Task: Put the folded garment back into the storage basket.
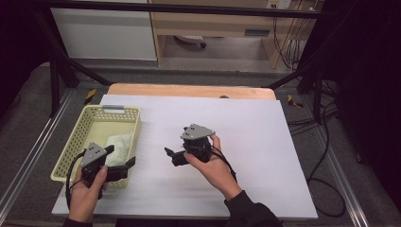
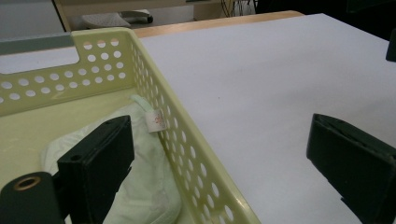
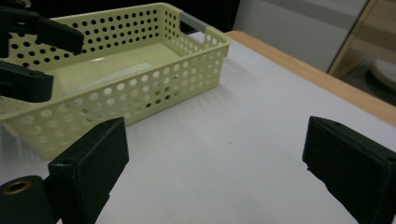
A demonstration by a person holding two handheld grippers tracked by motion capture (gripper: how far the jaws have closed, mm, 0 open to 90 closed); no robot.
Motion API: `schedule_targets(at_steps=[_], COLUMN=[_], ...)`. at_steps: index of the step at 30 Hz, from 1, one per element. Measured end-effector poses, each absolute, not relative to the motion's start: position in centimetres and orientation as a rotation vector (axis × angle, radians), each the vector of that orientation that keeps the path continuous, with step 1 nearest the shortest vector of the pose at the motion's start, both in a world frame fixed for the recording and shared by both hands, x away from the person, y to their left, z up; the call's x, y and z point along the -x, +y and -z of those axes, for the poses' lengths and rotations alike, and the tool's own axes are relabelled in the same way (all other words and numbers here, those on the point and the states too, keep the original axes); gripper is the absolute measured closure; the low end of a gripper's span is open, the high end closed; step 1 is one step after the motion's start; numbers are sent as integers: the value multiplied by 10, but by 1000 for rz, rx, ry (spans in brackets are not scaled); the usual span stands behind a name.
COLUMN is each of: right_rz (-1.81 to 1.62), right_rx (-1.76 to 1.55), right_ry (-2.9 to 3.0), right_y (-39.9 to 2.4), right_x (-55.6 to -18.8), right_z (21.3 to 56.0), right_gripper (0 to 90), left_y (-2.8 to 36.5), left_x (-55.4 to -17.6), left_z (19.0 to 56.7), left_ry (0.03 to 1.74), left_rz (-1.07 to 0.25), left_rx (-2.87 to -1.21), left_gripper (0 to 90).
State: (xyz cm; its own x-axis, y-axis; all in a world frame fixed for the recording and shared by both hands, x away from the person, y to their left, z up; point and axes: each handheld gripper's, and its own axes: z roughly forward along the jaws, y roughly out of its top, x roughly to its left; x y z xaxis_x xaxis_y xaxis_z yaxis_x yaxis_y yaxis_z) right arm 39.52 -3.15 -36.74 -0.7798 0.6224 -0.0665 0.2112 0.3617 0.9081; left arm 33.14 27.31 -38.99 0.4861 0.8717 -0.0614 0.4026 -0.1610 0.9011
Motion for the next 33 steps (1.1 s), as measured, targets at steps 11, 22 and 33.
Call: schedule_targets(at_steps=[11,22,33], right_rz=[-1367,-1368,-1385], right_rx=[-794,-841,-903], right_ry=[2132,2094,2055], right_y=[-64,-93,-114], right_x=[-402,-406,-409], right_z=[352,342,335], right_gripper=[53,24,24], left_y=[275,274,272], left_x=[-330,-332,-333], left_z=[392,401,402], left_ry=[1084,1119,1139], left_rz=[-556,-545,-562], left_rx=[-1752,-1753,-1755], left_gripper=[77,78,66])
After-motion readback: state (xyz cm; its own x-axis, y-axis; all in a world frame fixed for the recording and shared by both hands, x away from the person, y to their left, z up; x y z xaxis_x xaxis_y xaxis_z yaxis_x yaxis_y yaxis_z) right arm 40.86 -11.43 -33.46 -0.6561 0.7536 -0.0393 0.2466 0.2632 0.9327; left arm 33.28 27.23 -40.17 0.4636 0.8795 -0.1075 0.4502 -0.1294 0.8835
